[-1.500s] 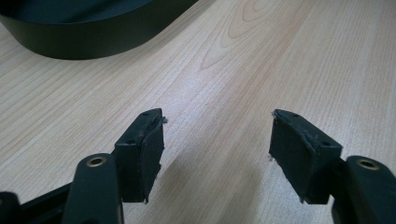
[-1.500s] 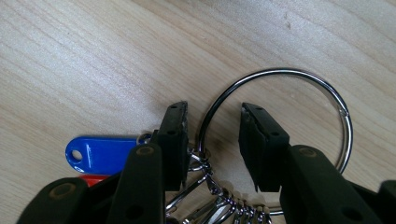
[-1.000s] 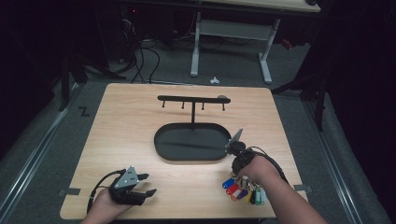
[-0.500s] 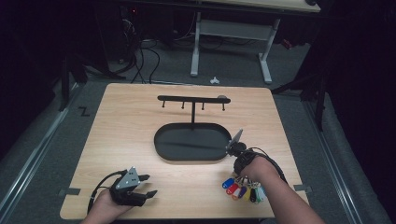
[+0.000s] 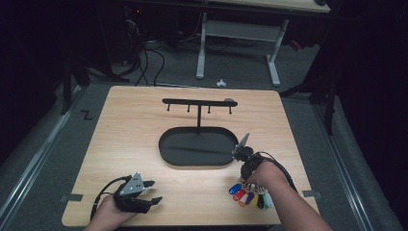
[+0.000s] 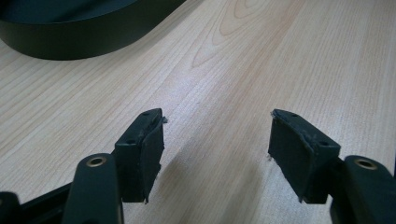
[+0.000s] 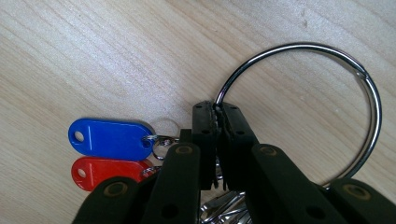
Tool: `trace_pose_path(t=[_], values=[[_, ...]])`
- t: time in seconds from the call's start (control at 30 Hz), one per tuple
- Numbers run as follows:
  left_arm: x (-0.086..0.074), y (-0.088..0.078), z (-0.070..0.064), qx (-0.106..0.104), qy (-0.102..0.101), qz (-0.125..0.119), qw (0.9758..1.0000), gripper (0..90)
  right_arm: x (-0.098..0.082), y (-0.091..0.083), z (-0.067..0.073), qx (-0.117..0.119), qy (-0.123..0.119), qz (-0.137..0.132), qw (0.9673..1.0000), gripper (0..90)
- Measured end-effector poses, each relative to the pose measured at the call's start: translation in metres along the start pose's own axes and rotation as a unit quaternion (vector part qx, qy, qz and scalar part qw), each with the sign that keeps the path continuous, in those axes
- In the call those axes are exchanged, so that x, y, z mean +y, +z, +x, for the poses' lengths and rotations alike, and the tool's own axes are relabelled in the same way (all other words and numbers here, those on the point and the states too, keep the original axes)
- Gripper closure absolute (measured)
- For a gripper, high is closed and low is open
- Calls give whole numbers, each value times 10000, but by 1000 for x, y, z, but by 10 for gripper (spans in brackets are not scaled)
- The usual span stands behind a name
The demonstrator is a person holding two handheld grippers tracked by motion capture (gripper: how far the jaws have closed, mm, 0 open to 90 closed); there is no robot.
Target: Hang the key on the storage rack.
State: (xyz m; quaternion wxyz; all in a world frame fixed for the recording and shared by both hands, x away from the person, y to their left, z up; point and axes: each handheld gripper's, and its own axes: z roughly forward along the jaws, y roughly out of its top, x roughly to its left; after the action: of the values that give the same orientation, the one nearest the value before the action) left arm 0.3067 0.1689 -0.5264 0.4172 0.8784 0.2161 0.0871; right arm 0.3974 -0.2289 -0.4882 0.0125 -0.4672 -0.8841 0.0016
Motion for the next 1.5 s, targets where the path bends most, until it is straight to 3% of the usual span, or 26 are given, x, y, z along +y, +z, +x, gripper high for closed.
trace_pose_path(t=[0.17, 0.2, 0.37, 0.47, 0.7, 0.73, 0.93, 1.5], values=[[0, 0, -1, 0, 16, -13, 10000, 361, -1, 0, 2, -13, -33, -34, 10000, 867], [0, -1, -1, 5, 18, -34, 10000, 361, 0, 0, 3, -102, -159, -30, 9998, 868], [0, -2, 0, 12, 16, -27, 10000, 361, 1, 0, 7, -209, -320, -2, 9993, 869], [-1, -2, 1, 19, -8, -28, 10000, 361, -2, -8, 11, -264, -487, -91, 9984, 869], [0, -1, 0, 11, 1, -30, 10000, 361, -8, -33, 14, -376, -536, -231, 9976, 870], [0, -2, 0, 10, 4, -29, 10000, 361, -9, -38, 15, -446, -669, -259, 9964, 870], [-1, -1, 0, 22, 10, -18, 10000, 361, -14, -53, 19, -579, -617, -370, 9957, 871], [-1, -1, 0, 18, 33, 11, 10000, 362, -28, -86, 7, -961, -595, -598, 9918, 878]])
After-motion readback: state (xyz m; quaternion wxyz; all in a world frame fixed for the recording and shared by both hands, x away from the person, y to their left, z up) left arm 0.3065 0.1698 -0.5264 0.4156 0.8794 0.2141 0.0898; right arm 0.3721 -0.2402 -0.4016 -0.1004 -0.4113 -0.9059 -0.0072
